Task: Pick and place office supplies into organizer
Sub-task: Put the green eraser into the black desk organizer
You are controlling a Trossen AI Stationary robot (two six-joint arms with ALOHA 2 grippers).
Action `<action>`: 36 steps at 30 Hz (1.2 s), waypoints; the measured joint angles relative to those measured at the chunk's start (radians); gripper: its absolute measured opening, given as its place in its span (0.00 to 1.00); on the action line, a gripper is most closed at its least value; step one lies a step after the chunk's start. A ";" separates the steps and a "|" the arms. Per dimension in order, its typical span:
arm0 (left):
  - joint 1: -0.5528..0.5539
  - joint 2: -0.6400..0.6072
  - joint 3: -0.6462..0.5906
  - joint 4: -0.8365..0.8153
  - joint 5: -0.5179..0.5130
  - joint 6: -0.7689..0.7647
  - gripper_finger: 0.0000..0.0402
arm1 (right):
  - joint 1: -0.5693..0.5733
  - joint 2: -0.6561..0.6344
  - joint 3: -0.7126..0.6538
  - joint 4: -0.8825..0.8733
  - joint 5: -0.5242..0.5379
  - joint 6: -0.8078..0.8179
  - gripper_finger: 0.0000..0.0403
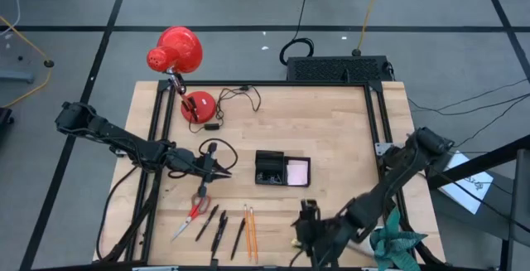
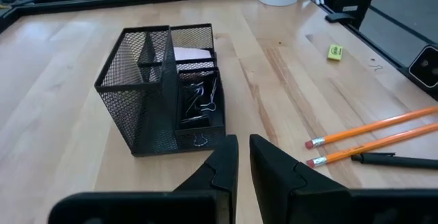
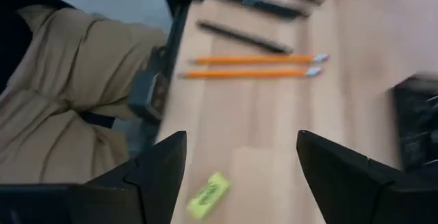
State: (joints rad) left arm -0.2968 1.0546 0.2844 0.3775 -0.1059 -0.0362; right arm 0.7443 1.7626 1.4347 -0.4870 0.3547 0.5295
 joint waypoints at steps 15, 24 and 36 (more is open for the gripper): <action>0.000 0.000 0.000 -0.016 0.001 0.001 0.12 | -0.007 0.217 0.016 0.007 -0.076 0.296 0.67; 0.000 0.000 0.000 -0.025 0.001 0.006 0.12 | -0.002 0.221 0.016 -0.035 -0.155 0.503 0.63; 0.000 0.000 0.000 -0.023 0.001 0.030 0.12 | 0.021 0.221 -0.076 0.087 -0.147 0.541 0.57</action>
State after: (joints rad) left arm -0.2970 1.0547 0.2840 0.3542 -0.1047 -0.0063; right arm 0.7650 1.9831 1.3591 -0.4004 0.2073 1.0709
